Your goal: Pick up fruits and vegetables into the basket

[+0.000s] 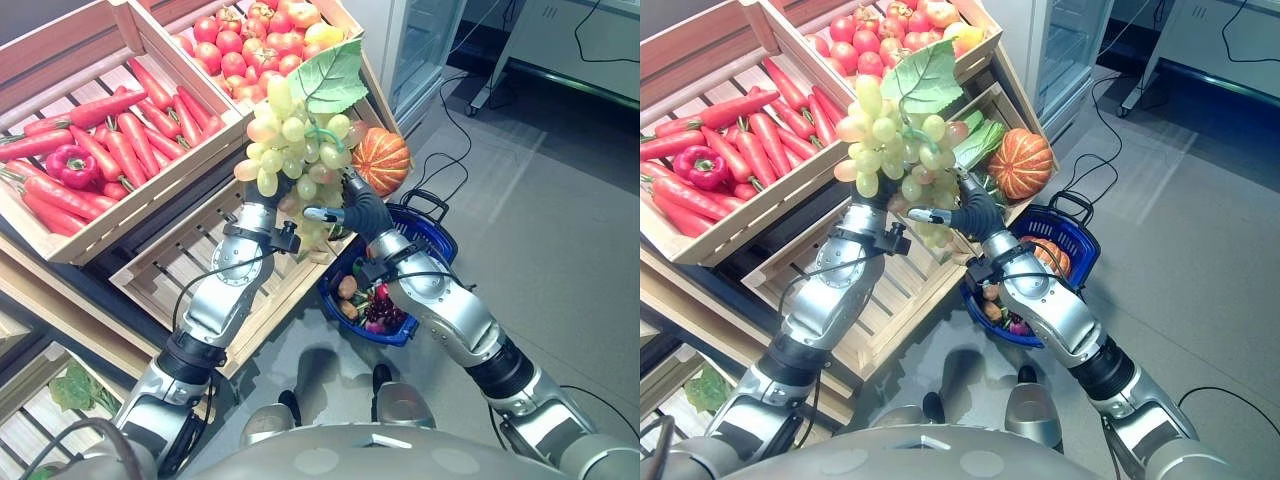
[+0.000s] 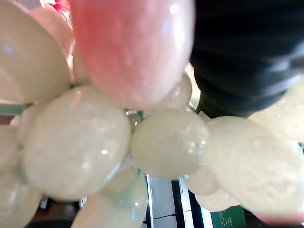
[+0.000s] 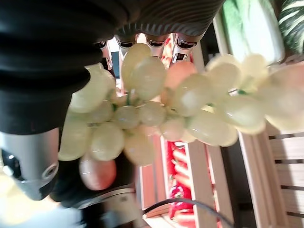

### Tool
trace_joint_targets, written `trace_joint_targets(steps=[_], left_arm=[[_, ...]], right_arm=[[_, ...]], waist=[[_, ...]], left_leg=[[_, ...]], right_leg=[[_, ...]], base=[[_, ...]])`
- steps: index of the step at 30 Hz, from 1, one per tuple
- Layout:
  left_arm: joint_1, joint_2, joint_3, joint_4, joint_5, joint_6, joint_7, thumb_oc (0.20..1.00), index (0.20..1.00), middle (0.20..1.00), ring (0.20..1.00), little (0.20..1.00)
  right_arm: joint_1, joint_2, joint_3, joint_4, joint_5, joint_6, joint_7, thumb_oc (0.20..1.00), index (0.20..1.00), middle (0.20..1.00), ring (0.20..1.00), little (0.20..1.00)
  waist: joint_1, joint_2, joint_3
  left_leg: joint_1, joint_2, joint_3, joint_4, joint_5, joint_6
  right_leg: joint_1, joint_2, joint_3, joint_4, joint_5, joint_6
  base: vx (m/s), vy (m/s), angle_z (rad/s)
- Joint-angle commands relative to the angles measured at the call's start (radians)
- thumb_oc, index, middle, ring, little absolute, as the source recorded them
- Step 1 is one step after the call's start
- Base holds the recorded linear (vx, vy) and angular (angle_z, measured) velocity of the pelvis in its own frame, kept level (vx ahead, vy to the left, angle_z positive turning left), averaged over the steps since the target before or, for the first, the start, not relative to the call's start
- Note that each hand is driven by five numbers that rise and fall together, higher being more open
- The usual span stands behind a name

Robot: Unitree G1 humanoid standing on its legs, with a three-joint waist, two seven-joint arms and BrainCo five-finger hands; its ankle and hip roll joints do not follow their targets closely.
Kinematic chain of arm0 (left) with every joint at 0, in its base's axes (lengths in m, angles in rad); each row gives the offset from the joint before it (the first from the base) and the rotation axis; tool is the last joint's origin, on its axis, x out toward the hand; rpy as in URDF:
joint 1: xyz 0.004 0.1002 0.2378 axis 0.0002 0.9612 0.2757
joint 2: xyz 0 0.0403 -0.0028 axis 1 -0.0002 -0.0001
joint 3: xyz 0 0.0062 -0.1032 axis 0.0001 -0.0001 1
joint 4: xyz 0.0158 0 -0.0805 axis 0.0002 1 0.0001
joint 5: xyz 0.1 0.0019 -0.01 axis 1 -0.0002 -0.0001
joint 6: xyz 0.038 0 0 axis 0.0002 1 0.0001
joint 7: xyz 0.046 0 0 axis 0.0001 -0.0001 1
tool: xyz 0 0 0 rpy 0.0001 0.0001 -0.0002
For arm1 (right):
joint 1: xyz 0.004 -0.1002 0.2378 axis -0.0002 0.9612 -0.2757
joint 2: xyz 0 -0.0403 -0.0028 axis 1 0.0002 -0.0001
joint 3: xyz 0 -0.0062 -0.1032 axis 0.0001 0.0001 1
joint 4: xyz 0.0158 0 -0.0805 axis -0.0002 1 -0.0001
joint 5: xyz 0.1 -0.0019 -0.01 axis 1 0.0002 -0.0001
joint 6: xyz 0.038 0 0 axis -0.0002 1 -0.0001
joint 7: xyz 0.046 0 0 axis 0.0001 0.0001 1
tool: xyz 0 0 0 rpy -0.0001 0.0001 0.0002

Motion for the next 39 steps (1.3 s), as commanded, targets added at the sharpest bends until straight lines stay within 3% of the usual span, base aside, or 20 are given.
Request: trace_joint_targets(steps=[1, 15, 16, 20, 27, 39], left_arm=[[-0.141, -0.002, -0.049, -0.096, 0.051, -0.069, 0.018, 0.200, 0.200, 0.200, 0.200, 0.200], [-0.165, -0.017, -0.090, -0.115, 0.098, -0.058, 0.001, 0.200, 0.200, 0.200, 0.200, 0.200], [-0.170, -0.018, -0.096, -0.116, 0.099, -0.052, 0.002, 0.200, 0.200, 0.200, 0.200, 0.200], [-0.179, -0.021, -0.108, -0.107, 0.085, -0.042, 0.003, 0.200, 0.200, 0.200, 0.200, 0.200], [-0.177, -0.035, -0.126, -0.096, 0.045, -0.017, 0.006, 0.200, 0.200, 0.200, 0.200, 0.200], [-0.152, -0.039, -0.128, -0.094, 0.027, 0.002, 0.016, 0.200, 0.200, 0.200, 0.200, 0.200]], right_arm=[[-0.063, 0.069, 0.002, 0.002, 0.027, -0.047, -0.027, 1.000, 1.000, 1.000, 1.000, 1.000], [-0.035, 0.085, 0.045, 0.078, 0.063, -0.007, 0.083, 1.000, 1.000, 1.000, 1.000, 1.000], [-0.041, 0.085, 0.055, 0.078, 0.053, -0.009, 0.101, 0.200, 0.200, 0.200, 0.200, 0.200], [-0.055, 0.091, 0.071, 0.076, 0.062, -0.026, 0.117, 0.200, 0.200, 0.200, 0.200, 0.200], [-0.081, 0.111, 0.067, 0.068, 0.028, -0.113, 0.105, 0.200, 0.200, 0.200, 0.200, 0.200], [-0.099, 0.110, 0.030, 0.022, -0.025, -0.162, 0.028, 0.200, 0.200, 0.200, 0.200, 0.200]], waist=[[0.001, -0.040, -0.025], [-0.001, -0.046, -0.020], [0.000, -0.048, -0.020], [0.002, -0.050, -0.022], [0.009, -0.049, -0.026], [0.015, -0.045, -0.019]], left_leg=[[0.007, 0.005, -0.038, 0.065, -0.134, 0.040], [0.012, 0.003, -0.030, 0.060, -0.133, 0.046], [0.013, 0.003, -0.030, 0.058, -0.133, 0.046], [0.014, 0.005, -0.031, 0.058, -0.132, 0.045], [0.016, 0.005, -0.037, 0.052, -0.130, 0.043], [0.017, 0.004, -0.044, 0.047, -0.131, 0.045]], right_leg=[[0.063, -0.068, 0.011, 0.003, -0.082, 0.093], [0.066, -0.066, 0.010, 0.001, -0.080, 0.093], [0.067, -0.066, 0.010, -0.001, -0.080, 0.093], [0.071, -0.067, 0.010, -0.003, -0.079, 0.094], [0.076, -0.068, 0.006, -0.010, -0.077, 0.094], [0.079, -0.067, 0.007, -0.015, -0.077, 0.093]], base=[[0.00, 0.000, 0.00], [0.00, 0.000, 0.00], [0.00, 0.000, 0.00], [0.00, 0.000, 0.00], [0.00, -0.001, 0.00], [0.00, 0.000, 0.00]])
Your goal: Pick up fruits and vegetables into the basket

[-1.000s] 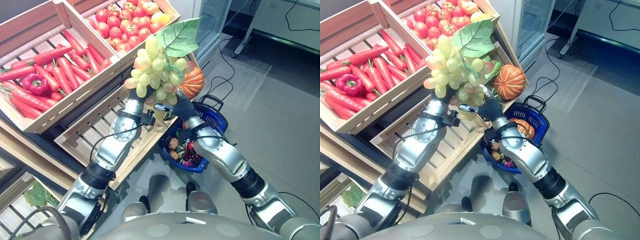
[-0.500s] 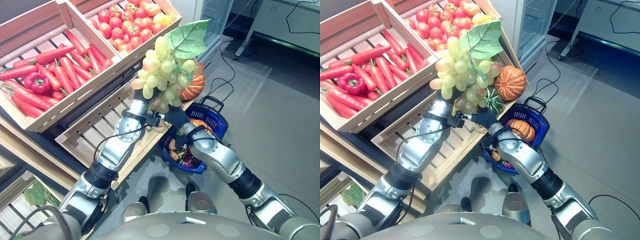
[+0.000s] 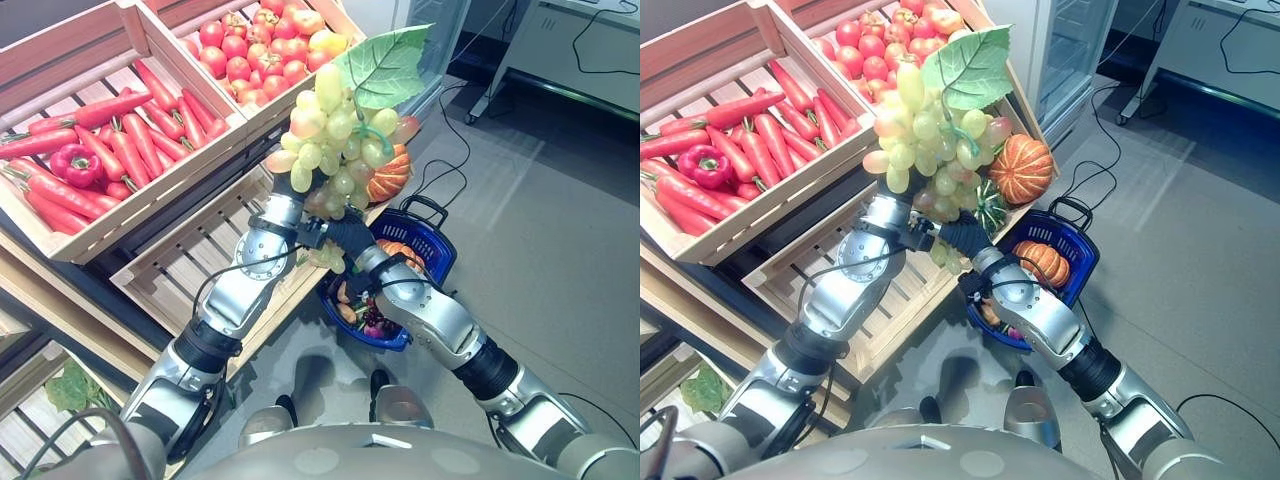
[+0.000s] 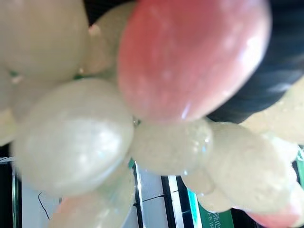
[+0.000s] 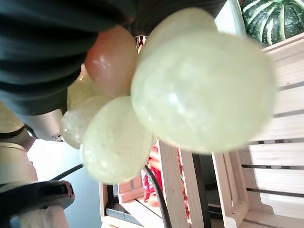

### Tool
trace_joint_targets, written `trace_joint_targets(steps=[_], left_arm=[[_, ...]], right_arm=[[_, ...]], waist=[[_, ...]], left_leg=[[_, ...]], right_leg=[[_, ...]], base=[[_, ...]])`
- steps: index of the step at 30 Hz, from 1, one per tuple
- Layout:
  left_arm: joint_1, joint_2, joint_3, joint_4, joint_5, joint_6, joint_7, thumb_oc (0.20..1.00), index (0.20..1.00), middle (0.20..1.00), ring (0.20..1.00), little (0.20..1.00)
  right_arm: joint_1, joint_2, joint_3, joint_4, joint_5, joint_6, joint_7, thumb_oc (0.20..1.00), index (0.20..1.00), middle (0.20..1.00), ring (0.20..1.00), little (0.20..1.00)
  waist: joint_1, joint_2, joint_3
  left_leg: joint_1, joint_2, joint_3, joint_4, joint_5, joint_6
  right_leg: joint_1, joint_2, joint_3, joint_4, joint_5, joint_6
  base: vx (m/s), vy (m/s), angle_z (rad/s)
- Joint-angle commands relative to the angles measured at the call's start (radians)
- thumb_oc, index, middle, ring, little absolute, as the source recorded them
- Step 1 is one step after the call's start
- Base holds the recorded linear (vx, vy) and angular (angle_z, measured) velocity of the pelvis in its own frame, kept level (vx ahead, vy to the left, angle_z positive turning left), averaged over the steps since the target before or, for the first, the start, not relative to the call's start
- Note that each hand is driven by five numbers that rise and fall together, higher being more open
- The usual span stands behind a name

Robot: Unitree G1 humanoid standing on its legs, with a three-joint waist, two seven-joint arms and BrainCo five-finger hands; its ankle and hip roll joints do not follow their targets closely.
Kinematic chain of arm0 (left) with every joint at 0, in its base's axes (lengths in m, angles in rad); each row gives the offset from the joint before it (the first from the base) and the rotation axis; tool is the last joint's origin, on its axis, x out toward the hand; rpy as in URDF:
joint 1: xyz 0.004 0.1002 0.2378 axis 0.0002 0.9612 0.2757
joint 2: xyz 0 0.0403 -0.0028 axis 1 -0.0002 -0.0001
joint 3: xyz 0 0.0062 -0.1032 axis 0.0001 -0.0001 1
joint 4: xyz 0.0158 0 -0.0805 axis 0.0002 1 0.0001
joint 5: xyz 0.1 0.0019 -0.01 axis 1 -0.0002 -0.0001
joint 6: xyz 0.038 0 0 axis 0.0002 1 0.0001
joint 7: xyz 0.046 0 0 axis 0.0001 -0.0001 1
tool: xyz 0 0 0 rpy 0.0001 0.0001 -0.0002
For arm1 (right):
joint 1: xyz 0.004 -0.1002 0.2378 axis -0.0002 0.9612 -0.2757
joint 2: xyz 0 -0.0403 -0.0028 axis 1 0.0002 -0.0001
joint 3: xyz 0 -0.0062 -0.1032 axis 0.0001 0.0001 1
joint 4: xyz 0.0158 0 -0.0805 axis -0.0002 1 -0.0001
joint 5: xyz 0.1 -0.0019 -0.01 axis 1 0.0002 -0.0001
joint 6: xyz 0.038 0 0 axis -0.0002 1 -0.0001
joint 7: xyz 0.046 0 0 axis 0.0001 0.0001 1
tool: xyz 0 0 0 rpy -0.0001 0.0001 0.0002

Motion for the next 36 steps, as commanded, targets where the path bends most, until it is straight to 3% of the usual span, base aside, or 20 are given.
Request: trace_joint_targets(steps=[1, 4, 6, 7, 8, 9, 10, 16, 19, 21, 22, 23, 25, 32, 36], left_arm=[[-0.068, 0.006, -0.056, -0.081, -0.026, -0.021, 0.011, 0.200, 0.200, 0.200, 0.200, 0.200], [-0.062, 0.004, -0.055, -0.081, -0.037, -0.014, 0.016, 0.200, 0.200, 0.200, 0.200, 0.200], [-0.055, 0.002, -0.055, -0.076, -0.093, 0.024, 0.016, 0.200, 0.200, 0.200, 0.200, 0.200], [-0.051, 0.001, -0.056, -0.068, -0.107, 0.044, 0.013, 0.366, 0.366, 0.366, 0.366, 0.366], [-0.051, 0.000, -0.056, -0.067, -0.107, 0.047, 0.011, 0.366, 0.366, 0.366, 0.366, 0.366], [-0.049, -0.001, -0.060, -0.059, -0.125, 0.072, -0.003, 0.859, 0.859, 0.859, 0.859, 0.859], [-0.045, 0.002, -0.064, -0.046, -0.111, 0.117, -0.052, 1.000, 1.000, 1.000, 1.000, 1.000], [-0.039, 0.051, -0.090, -0.025, 0.032, 0.288, -0.230, 1.000, 1.000, 1.000, 1.000, 1.000], [-0.050, 0.101, -0.087, 0.009, 0.245, 0.289, -0.234, 1.000, 1.000, 1.000, 1.000, 1.000], [-0.053, 0.132, -0.079, 0.024, 0.316, 0.300, -0.250, 1.000, 1.000, 1.000, 1.000, 1.000], [-0.052, 0.141, -0.074, 0.028, 0.340, 0.299, -0.260, 1.000, 1.000, 1.000, 1.000, 1.000], [-0.044, 0.181, -0.053, 0.038, 0.456, 0.267, -0.242, 1.000, 1.000, 1.000, 1.000, 1.000], [-0.036, 0.211, -0.029, 0.041, 0.500, 0.249, -0.258, 1.000, 1.000, 1.000, 1.000, 1.000], [0.042, 0.248, 0.031, 0.047, 0.430, 0.213, -0.272, 1.000, 1.000, 1.000, 1.000, 1.000], [0.132, 0.260, 0.094, 0.079, 0.325, 0.159, -0.243, 1.000, 1.000, 1.000, 1.000, 1.000]], right_arm=[[-0.102, 0.085, -0.053, -0.106, -0.011, -0.125, -0.024, 0.200, 0.200, 0.200, 0.200, 0.200], [-0.102, 0.084, -0.058, -0.109, -0.004, -0.130, -0.025, 0.200, 0.200, 0.200, 0.200, 0.200], [-0.104, 0.081, -0.060, -0.117, 0.011, -0.133, -0.024, 0.200, 0.200, 0.200, 0.200, 0.200], [-0.104, 0.080, -0.062, -0.119, 0.018, -0.136, -0.021, 0.200, 0.200, 0.200, 0.200, 0.200], [-0.104, 0.080, -0.062, -0.120, 0.020, -0.137, -0.020, 0.200, 0.200, 0.200, 0.200, 0.200], [-0.107, 0.083, -0.062, -0.126, 0.021, -0.135, -0.020, 0.200, 0.200, 0.200, 0.200, 0.200], [-0.112, 0.082, -0.067, -0.136, 0.030, -0.133, -0.017, 0.200, 0.200, 0.200, 0.200, 0.200], [-0.130, 0.070, -0.086, -0.160, 0.051, -0.139, -0.008, 0.200, 0.200, 0.200, 0.200, 0.200], [-0.144, 0.061, -0.095, -0.160, 0.048, -0.147, -0.019, 0.200, 0.200, 0.200, 0.200, 0.200], [-0.147, 0.053, -0.104, -0.164, 0.052, -0.150, -0.022, 0.200, 0.200, 0.200, 0.200, 0.200], [-0.147, 0.049, -0.109, -0.166, 0.052, -0.150, -0.024, 0.200, 0.200, 0.200, 0.200, 0.200], [-0.144, 0.034, -0.133, -0.170, 0.060, -0.152, -0.017, 0.200, 0.200, 0.200, 0.200, 0.200], [-0.137, 0.022, -0.156, -0.179, 0.067, -0.155, -0.016, 0.200, 0.200, 0.200, 0.200, 0.200], [-0.098, -0.015, -0.214, -0.204, 0.076, -0.177, 0.010, 0.200, 0.200, 0.200, 0.200, 0.200], [-0.059, -0.044, -0.277, -0.211, 0.067, -0.180, 0.023, 0.200, 0.200, 0.200, 0.200, 0.200]], waist=[[0.004, -0.031, -0.012], [0.005, -0.031, -0.010], [0.006, -0.030, -0.009], [0.006, -0.030, -0.010], [0.006, -0.030, -0.010], [0.007, -0.030, -0.010], [0.008, -0.029, -0.010], [0.010, -0.014, -0.015], [0.011, -0.004, -0.019], [0.012, -0.001, -0.023], [0.012, -0.001, -0.025], [0.014, 0.003, -0.029], [0.017, 0.004, -0.031], [0.024, 0.008, -0.028], [0.029, 0.010, -0.022]], left_leg=[[-0.003, 0.004, -0.043, 0.061, -0.131, 0.044], [-0.004, 0.005, -0.042, 0.062, -0.131, 0.043], [-0.003, 0.005, -0.043, 0.061, -0.129, 0.043], [-0.001, 0.006, -0.043, 0.060, -0.130, 0.043], [0.000, 0.006, -0.043, 0.059, -0.130, 0.043], [0.000, 0.006, -0.042, 0.058, -0.128, 0.044], [0.001, 0.007, -0.043, 0.056, -0.127, 0.044], [0.001, 0.008, -0.046, 0.054, -0.119, 0.042], [0.004, 0.008, -0.052, 0.050, -0.116, 0.040], [0.005, 0.008, -0.053, 0.047, -0.114, 0.040], [0.005, 0.007, -0.054, 0.046, -0.113, 0.040], [0.005, 0.008, -0.057, 0.044, -0.111, 0.038], [0.004, 0.008, -0.060, 0.042, -0.109, 0.037], [-0.003, 0.011, -0.063, 0.041, -0.106, 0.032], [-0.008, 0.013, -0.063, 0.046, -0.107, 0.030]], right_leg=[[0.058, -0.067, 0.012, -0.010, -0.076, 0.091], [0.058, -0.068, 0.012, -0.010, -0.077, 0.090], [0.059, -0.067, 0.011, -0.009, -0.076, 0.090], [0.060, -0.068, 0.011, -0.009, -0.077, 0.090], [0.061, -0.068, 0.010, -0.010, -0.077, 0.090], [0.061, -0.067, 0.009, -0.010, -0.076, 0.090], [0.061, -0.067, 0.007, -0.009, -0.076, 0.090], [0.063, -0.064, 0.005, -0.010, -0.077, 0.089], [0.065, -0.062, 0.007, -0.010, -0.079, 0.087], [0.066, -0.061, 0.009, -0.010, -0.081, 0.087], [0.067, -0.060, 0.009, -0.010, -0.082, 0.087], [0.068, -0.060, 0.011, -0.011, -0.083, 0.086], [0.067, -0.059, 0.010, -0.011, -0.085, 0.087], [0.063, -0.060, 0.003, -0.009, -0.084, 0.085], [0.058, -0.063, -0.002, -0.002, -0.086, 0.083]], base=[[0.00, 0.000, 0.00], [0.00, 0.000, 0.00], [0.00, 0.000, 0.00], [0.00, 0.000, 0.00], [0.00, 0.000, 0.00], [0.00, 0.000, 0.00], [0.00, 0.000, 0.00], [0.00, 0.000, 0.06], [0.00, 0.000, 0.00], [0.00, 0.000, 0.00], [0.03, 0.018, 0.01], [0.00, 0.000, 0.00], [0.00, 0.000, 0.00], [-0.01, -0.005, 0.04], [0.00, 0.000, 0.00]])
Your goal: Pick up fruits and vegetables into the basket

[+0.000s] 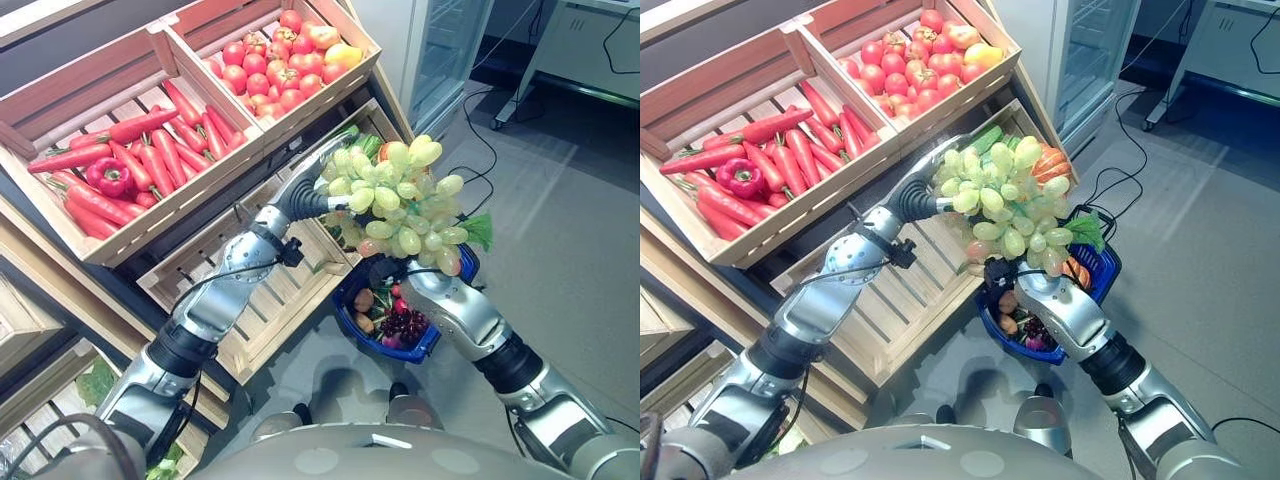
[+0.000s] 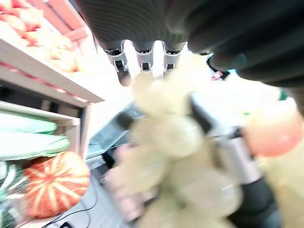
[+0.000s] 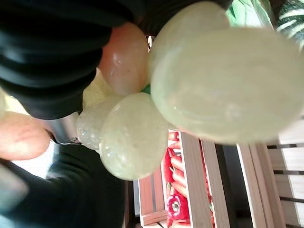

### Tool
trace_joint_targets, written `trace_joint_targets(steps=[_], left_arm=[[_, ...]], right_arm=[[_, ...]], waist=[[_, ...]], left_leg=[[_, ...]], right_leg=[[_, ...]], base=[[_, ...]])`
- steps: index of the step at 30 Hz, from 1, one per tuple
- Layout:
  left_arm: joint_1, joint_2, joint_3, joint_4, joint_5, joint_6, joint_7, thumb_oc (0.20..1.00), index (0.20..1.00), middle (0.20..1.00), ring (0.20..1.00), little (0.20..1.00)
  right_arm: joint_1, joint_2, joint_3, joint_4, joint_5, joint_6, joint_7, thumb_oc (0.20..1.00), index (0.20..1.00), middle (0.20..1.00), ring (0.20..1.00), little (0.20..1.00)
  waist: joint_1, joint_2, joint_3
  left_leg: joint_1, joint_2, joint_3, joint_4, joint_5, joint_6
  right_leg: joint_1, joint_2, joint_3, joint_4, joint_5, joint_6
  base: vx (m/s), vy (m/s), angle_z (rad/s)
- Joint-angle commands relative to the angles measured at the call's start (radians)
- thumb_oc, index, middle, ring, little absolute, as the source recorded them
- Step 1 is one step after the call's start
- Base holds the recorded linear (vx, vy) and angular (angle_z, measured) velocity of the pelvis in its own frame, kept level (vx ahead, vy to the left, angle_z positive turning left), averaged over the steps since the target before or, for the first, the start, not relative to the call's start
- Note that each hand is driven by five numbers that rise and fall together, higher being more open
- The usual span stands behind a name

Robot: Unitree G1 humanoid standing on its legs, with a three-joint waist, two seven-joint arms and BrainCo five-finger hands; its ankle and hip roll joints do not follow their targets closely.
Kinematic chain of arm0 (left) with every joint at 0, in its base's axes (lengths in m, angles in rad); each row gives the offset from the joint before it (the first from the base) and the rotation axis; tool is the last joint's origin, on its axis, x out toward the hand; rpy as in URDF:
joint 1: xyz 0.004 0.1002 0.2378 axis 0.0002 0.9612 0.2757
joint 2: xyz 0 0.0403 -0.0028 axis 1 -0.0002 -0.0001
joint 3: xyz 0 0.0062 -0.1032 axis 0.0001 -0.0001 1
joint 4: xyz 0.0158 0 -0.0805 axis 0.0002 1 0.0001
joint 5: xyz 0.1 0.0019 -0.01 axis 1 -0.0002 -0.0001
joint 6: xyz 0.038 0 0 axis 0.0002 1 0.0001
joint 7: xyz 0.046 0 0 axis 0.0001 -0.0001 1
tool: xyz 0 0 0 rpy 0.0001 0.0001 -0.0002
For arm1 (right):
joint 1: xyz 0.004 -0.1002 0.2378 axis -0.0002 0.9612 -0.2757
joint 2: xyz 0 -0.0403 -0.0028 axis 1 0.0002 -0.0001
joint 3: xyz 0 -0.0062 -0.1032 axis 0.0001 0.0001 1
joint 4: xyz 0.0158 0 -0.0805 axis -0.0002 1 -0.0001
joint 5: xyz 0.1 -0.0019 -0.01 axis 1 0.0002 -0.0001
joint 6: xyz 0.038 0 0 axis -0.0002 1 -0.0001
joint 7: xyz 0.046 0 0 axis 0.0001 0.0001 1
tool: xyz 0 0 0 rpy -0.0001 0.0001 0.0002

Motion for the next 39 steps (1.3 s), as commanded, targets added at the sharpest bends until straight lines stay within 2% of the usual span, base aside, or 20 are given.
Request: trace_joint_targets(steps=[1, 4, 9, 11, 13, 17, 20, 22, 28, 32, 37, 39], left_arm=[[0.031, 0.120, 0.063, 0.052, -0.076, -0.053, 0.034, 1.000, 1.000, 1.000, 1.000, 1.000], [0.148, 0.113, 0.141, 0.097, -0.265, -0.075, 0.033, 1.000, 1.000, 1.000, 1.000, 1.000], [0.246, 0.085, 0.194, 0.161, -0.341, -0.130, 0.048, 1.000, 1.000, 1.000, 1.000, 1.000], [0.302, 0.064, 0.228, 0.236, -0.445, -0.197, 0.036, 1.000, 1.000, 1.000, 1.000, 1.000], [0.340, 0.035, 0.244, 0.288, -0.516, -0.191, -0.014, 1.000, 1.000, 1.000, 1.000, 1.000], [0.368, 0.015, 0.230, 0.387, -0.543, -0.151, -0.069, 1.000, 1.000, 1.000, 1.000, 1.000], [0.391, -0.003, 0.203, 0.507, -0.565, -0.093, -0.154, 1.000, 1.000, 1.000, 1.000, 1.000], [0.399, -0.009, 0.177, 0.556, -0.565, -0.078, -0.170, 1.000, 1.000, 1.000, 1.000, 1.000], [0.389, -0.028, 0.130, 0.698, -0.580, -0.147, -0.150, 1.000, 1.000, 1.000, 1.000, 1.000], [0.375, -0.041, 0.129, 0.737, -0.620, -0.185, -0.139, 1.000, 1.000, 1.000, 1.000, 1.000], [0.379, -0.046, 0.129, 0.744, -0.659, -0.221, -0.153, 1.000, 1.000, 1.000, 1.000, 1.000], [0.380, -0.048, 0.129, 0.738, -0.706, -0.244, -0.176, 1.000, 1.000, 1.000, 1.000, 1.000]], right_arm=[[-0.072, 0.065, -0.140, -0.190, 0.020, -0.149, 0.016, 0.200, 0.200, 0.200, 0.200, 0.200], [-0.019, 0.028, -0.218, -0.187, 0.011, -0.159, 0.016, 0.200, 0.200, 0.200, 0.200, 0.200], [0.021, 0.011, -0.293, -0.170, -0.020, -0.172, 0.008, 0.200, 0.200, 0.200, 0.200, 0.200], [0.041, -0.008, -0.346, -0.142, -0.039, -0.177, -0.009, 0.200, 0.200, 0.200, 0.200, 0.200], [0.055, -0.019, -0.379, -0.109, -0.053, -0.191, -0.018, 0.200, 0.200, 0.200, 0.200, 0.200], [0.059, -0.043, -0.414, -0.063, -0.063, -0.196, -0.025, 0.200, 0.200, 0.200, 0.200, 0.200], [0.045, -0.081, -0.448, 0.028, -0.045, -0.193, -0.015, 0.200, 0.200, 0.200, 0.200, 0.200], [0.037, -0.097, -0.450, 0.075, -0.025, -0.188, -0.012, 0.200, 0.200, 0.200, 0.200, 0.200], [-0.021, -0.114, -0.437, 0.252, -0.011, -0.193, -0.002, 0.200, 0.200, 0.200, 0.200, 0.200], [-0.071, -0.124, -0.439, 0.337, 0.023, -0.172, -0.038, 0.200, 0.200, 0.200, 0.200, 0.200], [-0.100, -0.137, -0.464, 0.439, 0.083, -0.167, -0.064, 0.200, 0.200, 0.200, 0.200, 0.200], [-0.117, -0.142, -0.484, 0.532, 0.131, -0.174, -0.052, 0.200, 0.200, 0.200, 0.200, 0.200]], waist=[[0.011, -0.070, 0.019], [0.017, -0.070, 0.029], [0.024, -0.070, 0.049], [0.028, -0.069, 0.074], [0.029, -0.068, 0.096], [0.024, -0.062, 0.140], [0.015, -0.046, 0.203], [0.009, -0.039, 0.236], [-0.002, -0.012, 0.336], [-0.001, 0.008, 0.382], [0.003, 0.044, 0.382], [0.005, 0.072, 0.382]], left_leg=[[-0.007, 0.011, -0.036, 0.067, -0.117, 0.032], [-0.019, 0.013, -0.036, 0.076, -0.118, 0.032], [-0.046, 0.015, -0.041, 0.098, -0.123, 0.032], [-0.080, 0.015, -0.044, 0.124, -0.125, 0.032], [-0.108, 0.016, -0.045, 0.142, -0.127, 0.031], [-0.150, 0.017, -0.041, 0.169, -0.124, 0.030], [-0.199, 0.014, -0.037, 0.193, -0.116, 0.030], [-0.228, 0.013, -0.034, 0.206, -0.108, 0.030], [-0.324, 0.008, -0.026, 0.249, -0.081, 0.027], [-0.375, 0.003, -0.021, 0.266, -0.066, 0.026], [-0.455, -0.009, -0.018, 0.272, -0.047, 0.026], [-0.500, -0.019, -0.013, 0.275, -0.039, 0.026]], right_leg=[[0.036, -0.063, 0.028, 0.031, -0.087, 0.082], [0.024, -0.064, 0.024, 0.045, -0.092, 0.076], [0.000, -0.064, 0.016, 0.068, -0.100, 0.068], [-0.030, -0.065, 0.014, 0.093, -0.106, 0.060], [-0.059, -0.065, 0.012, 0.113, -0.109, 0.055], [-0.102, -0.067, 0.011, 0.142, -0.109, 0.051], [-0.153, -0.068, 0.011, 0.173, -0.110, 0.044], [-0.185, -0.066, 0.014, 0.192, -0.107, 0.040], [-0.292, -0.061, 0.009, 0.267, -0.112, 0.017], [-0.352, -0.061, 0.000, 0.311, -0.117, 0.005], [-0.450, -0.064, -0.004, 0.362, -0.128, -0.006], [-0.512, -0.067, -0.001, 0.399, -0.139, -0.012]], base=[[0.00, 0.000, 0.00], [-0.01, -0.016, 0.03], [-0.04, -0.032, 0.03], [-0.09, -0.048, 0.04], [-0.10, -0.040, 0.06], [-0.13, -0.025, 0.03], [-0.18, 0.004, -0.01], [-0.18, -0.024, -0.01], [-0.14, -0.024, -0.03], [-0.09, -0.039, -0.02], [-0.03, -0.007, 0.00], [-0.02, 0.018, -0.04]])
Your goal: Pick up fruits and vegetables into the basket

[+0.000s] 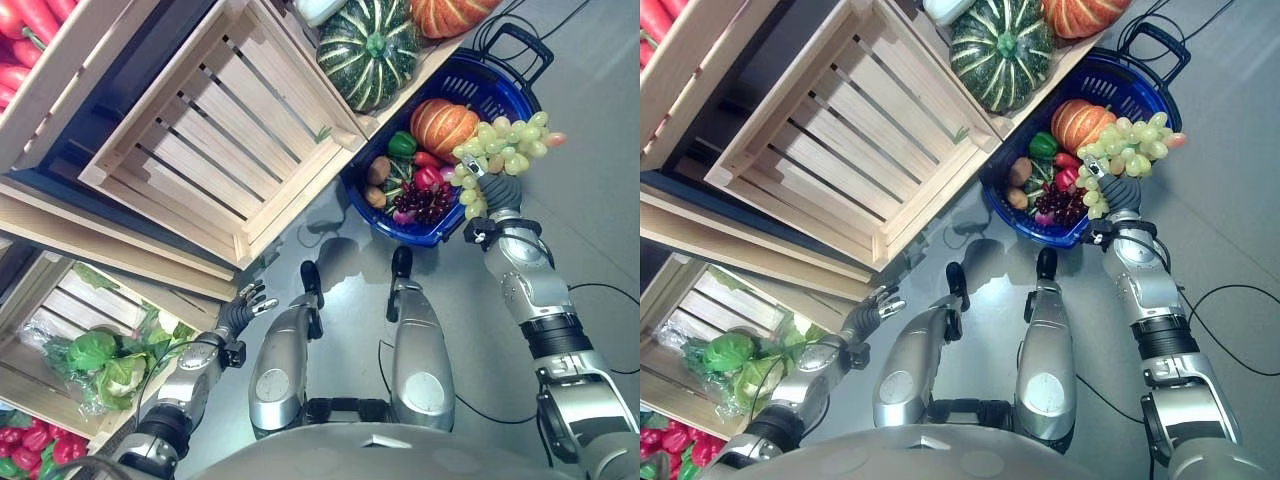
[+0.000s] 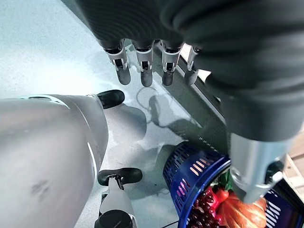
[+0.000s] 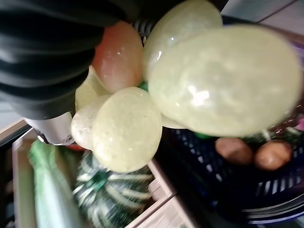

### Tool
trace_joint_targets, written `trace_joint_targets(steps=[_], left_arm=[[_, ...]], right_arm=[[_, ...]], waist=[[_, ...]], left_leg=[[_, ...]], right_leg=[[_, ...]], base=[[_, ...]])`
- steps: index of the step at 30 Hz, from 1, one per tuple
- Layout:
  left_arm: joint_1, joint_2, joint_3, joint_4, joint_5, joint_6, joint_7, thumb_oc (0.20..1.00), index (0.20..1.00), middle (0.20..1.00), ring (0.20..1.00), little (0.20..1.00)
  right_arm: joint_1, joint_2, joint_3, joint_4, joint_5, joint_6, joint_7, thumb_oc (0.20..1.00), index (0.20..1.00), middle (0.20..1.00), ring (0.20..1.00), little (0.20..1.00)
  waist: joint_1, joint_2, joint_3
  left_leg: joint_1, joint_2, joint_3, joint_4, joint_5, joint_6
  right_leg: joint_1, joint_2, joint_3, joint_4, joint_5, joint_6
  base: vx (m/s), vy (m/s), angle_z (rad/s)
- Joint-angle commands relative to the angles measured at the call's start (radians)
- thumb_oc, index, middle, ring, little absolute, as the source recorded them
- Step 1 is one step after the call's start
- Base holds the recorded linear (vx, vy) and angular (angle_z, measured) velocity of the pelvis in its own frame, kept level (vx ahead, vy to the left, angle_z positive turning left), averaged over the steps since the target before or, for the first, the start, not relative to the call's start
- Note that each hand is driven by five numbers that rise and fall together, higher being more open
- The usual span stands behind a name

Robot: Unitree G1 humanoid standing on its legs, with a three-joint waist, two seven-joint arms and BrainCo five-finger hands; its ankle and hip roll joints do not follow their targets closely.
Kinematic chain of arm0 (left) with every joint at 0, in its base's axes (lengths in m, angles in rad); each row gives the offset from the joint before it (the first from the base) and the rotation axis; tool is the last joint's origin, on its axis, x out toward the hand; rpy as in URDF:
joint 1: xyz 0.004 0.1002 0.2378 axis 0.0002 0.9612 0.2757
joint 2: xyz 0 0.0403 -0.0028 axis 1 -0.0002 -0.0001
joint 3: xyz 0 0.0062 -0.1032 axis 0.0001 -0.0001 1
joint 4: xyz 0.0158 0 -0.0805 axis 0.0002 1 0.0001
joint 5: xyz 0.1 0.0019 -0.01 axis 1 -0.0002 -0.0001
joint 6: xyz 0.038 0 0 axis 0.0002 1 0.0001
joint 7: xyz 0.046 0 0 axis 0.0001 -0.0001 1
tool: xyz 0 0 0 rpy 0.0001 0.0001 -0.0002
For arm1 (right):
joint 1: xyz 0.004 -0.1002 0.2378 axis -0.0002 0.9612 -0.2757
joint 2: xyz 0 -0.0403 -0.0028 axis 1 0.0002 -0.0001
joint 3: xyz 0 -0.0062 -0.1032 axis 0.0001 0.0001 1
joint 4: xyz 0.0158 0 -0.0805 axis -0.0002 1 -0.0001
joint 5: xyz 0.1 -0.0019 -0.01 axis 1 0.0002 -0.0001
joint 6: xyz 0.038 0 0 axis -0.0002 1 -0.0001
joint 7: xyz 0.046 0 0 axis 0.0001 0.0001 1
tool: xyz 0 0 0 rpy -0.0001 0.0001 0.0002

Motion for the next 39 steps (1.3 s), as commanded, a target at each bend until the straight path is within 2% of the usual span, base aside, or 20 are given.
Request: trace_joint_targets(steps=[1, 4, 5, 9, 11, 15, 19, 24, 26, 29, 34, 35, 39], left_arm=[[0.051, 0.004, -0.005, -0.017, -0.080, -0.066, -0.030, 1.000, 1.000, 1.000, 1.000, 1.000], [0.050, 0.002, -0.003, -0.038, -0.123, -0.075, -0.059, 1.000, 1.000, 1.000, 1.000, 1.000], [0.055, 0.003, -0.009, -0.043, -0.129, -0.074, -0.065, 1.000, 1.000, 1.000, 1.000, 1.000], [0.052, 0.007, -0.026, -0.048, -0.137, -0.074, -0.056, 1.000, 1.000, 1.000, 1.000, 1.000], [0.051, 0.012, -0.034, -0.043, -0.127, -0.073, -0.049, 1.000, 1.000, 1.000, 1.000, 1.000], [0.062, 0.019, -0.040, -0.022, -0.133, -0.086, -0.041, 1.000, 1.000, 1.000, 1.000, 1.000], [0.076, 0.025, -0.036, -0.015, -0.147, -0.078, -0.061, 1.000, 1.000, 1.000, 1.000, 1.000], [0.091, 0.035, -0.031, -0.020, -0.150, -0.075, -0.083, 1.000, 1.000, 1.000, 1.000, 1.000], [0.100, 0.047, -0.029, -0.043, -0.145, -0.064, -0.091, 1.000, 1.000, 1.000, 1.000, 1.000], [0.104, 0.055, -0.027, -0.057, -0.146, -0.064, -0.100, 1.000, 1.000, 1.000, 1.000, 1.000], [0.093, 0.060, -0.023, -0.061, -0.153, -0.070, -0.096, 1.000, 1.000, 1.000, 1.000, 1.000], [0.084, 0.059, -0.026, -0.053, -0.157, -0.076, -0.097, 1.000, 1.000, 1.000, 1.000, 1.000], [0.077, 0.063, -0.028, -0.046, -0.164, -0.076, -0.107, 1.000, 1.000, 1.000, 1.000, 1.000]], right_arm=[[-0.027, -0.057, -0.065, -0.003, 0.070, -0.063, -0.004, 0.200, 0.200, 0.200, 0.200, 0.200], [-0.077, -0.078, -0.087, 0.123, 0.133, -0.046, 0.021, 0.200, 0.200, 0.200, 0.200, 0.200], [-0.086, -0.086, -0.092, 0.166, 0.149, -0.041, 0.033, 0.200, 0.200, 0.200, 0.200, 0.200], [-0.156, -0.128, -0.094, 0.314, 0.196, -0.012, 0.067, 0.200, 0.200, 0.200, 0.200, 0.200], [-0.195, -0.150, -0.089, 0.392, 0.257, 0.025, 0.108, 0.200, 0.200, 0.200, 0.200, 0.200], [-0.259, -0.204, -0.067, 0.518, 0.240, 0.062, 0.158, 0.200, 0.200, 0.200, 0.200, 0.200], [-0.304, -0.251, -0.050, 0.619, 0.186, 0.061, 0.187, 0.200, 0.200, 0.200, 0.200, 0.200], [-0.336, -0.280, -0.028, 0.665, 0.086, 0.029, 0.163, 0.200, 0.200, 0.200, 0.200, 0.200], [-0.344, -0.294, -0.013, 0.631, 0.024, -0.021, 0.127, 0.200, 0.200, 0.200, 0.200, 0.200], [-0.347, -0.289, 0.005, 0.592, -0.019, -0.029, 0.102, 0.200, 0.200, 0.200, 0.200, 0.200], [-0.376, -0.283, 0.036, 0.558, -0.063, 0.027, 0.084, 0.200, 0.200, 0.200, 0.200, 0.200], [-0.403, -0.283, 0.051, 0.587, -0.092, 0.053, 0.089, 0.200, 0.200, 0.200, 0.200, 0.200], [-0.454, -0.297, 0.084, 0.655, -0.165, 0.085, 0.108, 0.200, 0.200, 0.200, 0.200, 0.200]], waist=[[-0.003, 0.045, -0.033], [0.008, 0.076, -0.033], [0.010, 0.081, -0.033], [0.026, 0.106, -0.033], [0.035, 0.120, -0.033], [0.052, 0.142, -0.033], [0.067, 0.161, -0.033], [0.078, 0.171, -0.033], [0.082, 0.171, -0.033], [0.084, 0.167, -0.033], [0.090, 0.159, -0.033], [0.095, 0.161, -0.033], [0.109, 0.170, -0.033]], left_leg=[[-0.065, 0.009, -0.011, 0.094, -0.070, 0.011], [-0.124, 0.001, -0.008, 0.102, -0.062, 0.012], [-0.125, -0.005, -0.015, 0.114, -0.088, 0.006], [-0.187, -0.012, -0.017, 0.125, -0.081, 0.008], [-0.217, -0.015, -0.020, 0.126, -0.075, 0.007], [-0.266, -0.022, -0.029, 0.130, -0.067, 0.007], [-0.308, -0.030, -0.038, 0.140, -0.062, 0.009], [-0.339, -0.032, -0.042, 0.147, -0.061, 0.010], [-0.352, -0.032, -0.047, 0.147, -0.060, 0.011], [-0.358, -0.031, -0.048, 0.148, -0.059, 0.010], [-0.370, -0.028, -0.047, 0.148, -0.057, 0.009], [-0.373, -0.028, -0.048, 0.149, -0.057, 0.009], [-0.381, -0.029, -0.052, 0.149, -0.053, 0.009]], right_leg=[[-0.019, -0.011, -0.033, 0.109, -0.116, 0.016], [-0.086, -0.009, -0.033, 0.142, -0.129, 0.006], [-0.090, -0.012, -0.027, 0.165, -0.163, 0.013], [-0.156, -0.008, -0.028, 0.194, -0.173, 0.003], [-0.188, -0.007, -0.032, 0.210, -0.178, -0.002], [-0.242, -0.007, -0.033, 0.242, -0.191, -0.013], [-0.288, -0.008, -0.035, 0.274, -0.203, -0.022], [-0.321, -0.008, -0.037, 0.291, -0.208, -0.027], [-0.331, -0.006, -0.038, 0.291, -0.208, -0.028], [-0.335, -0.006, -0.041, 0.288, -0.203, -0.025], [-0.341, -0.009, -0.049, 0.279, -0.197, -0.021], [-0.344, -0.012, -0.050, 0.282, -0.197, -0.020], [-0.351, -0.020, -0.056, 0.284, -0.195, -0.018]], base=[[0.00, 0.010, -0.06], [0.02, -0.010, 0.01], [0.06, -0.039, 0.03], [0.00, -0.059, 0.04], [-0.01, -0.067, 0.08], [-0.01, -0.062, 0.09], [0.00, -0.052, 0.14], [0.00, -0.037, 0.14], [0.00, -0.050, 0.10], [0.00, -0.025, 0.11], [0.00, -0.015, 0.02], [0.00, -0.029, 0.04], [0.00, -0.007, 0.01]])
